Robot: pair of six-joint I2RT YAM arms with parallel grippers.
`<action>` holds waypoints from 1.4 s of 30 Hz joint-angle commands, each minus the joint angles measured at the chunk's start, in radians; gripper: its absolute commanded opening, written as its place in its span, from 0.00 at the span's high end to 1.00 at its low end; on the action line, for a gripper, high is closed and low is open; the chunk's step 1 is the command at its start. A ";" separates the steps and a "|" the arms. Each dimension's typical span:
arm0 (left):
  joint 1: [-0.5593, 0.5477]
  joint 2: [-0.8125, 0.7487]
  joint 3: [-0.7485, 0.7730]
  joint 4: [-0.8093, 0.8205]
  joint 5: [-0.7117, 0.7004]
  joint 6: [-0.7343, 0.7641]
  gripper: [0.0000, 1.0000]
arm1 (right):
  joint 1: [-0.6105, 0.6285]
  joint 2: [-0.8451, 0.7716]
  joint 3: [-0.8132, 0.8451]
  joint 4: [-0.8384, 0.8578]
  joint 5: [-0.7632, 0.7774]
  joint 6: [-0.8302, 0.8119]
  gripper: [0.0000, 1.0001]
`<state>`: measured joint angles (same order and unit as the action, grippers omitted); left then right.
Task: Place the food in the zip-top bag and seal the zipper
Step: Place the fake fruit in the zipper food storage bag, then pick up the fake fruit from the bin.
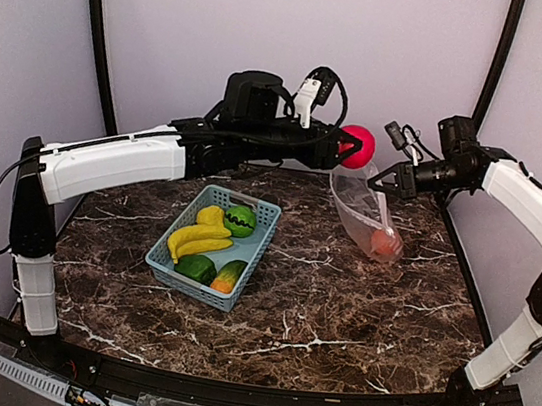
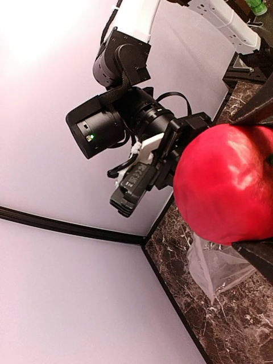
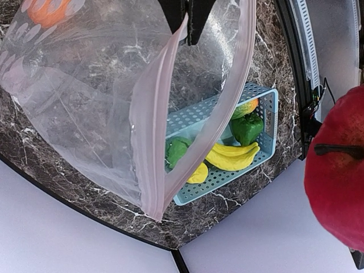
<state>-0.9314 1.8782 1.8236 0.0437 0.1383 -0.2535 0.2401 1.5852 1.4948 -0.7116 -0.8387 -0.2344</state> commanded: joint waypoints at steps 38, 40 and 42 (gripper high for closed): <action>0.002 -0.136 -0.080 -0.364 -0.218 0.223 0.08 | 0.007 -0.002 0.060 -0.026 0.003 0.000 1.00; 0.004 -0.189 -0.142 -0.449 -0.300 0.240 0.08 | 0.006 -0.002 0.058 -0.024 0.001 -0.001 1.00; 0.009 -0.246 -0.199 -0.527 -0.359 0.238 0.08 | 0.006 0.000 0.058 -0.023 -0.002 -0.001 1.00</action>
<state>-0.9302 1.7363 1.7195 -0.2436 -0.0460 -0.0792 0.2424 1.5955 1.5482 -0.7490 -0.8333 -0.2272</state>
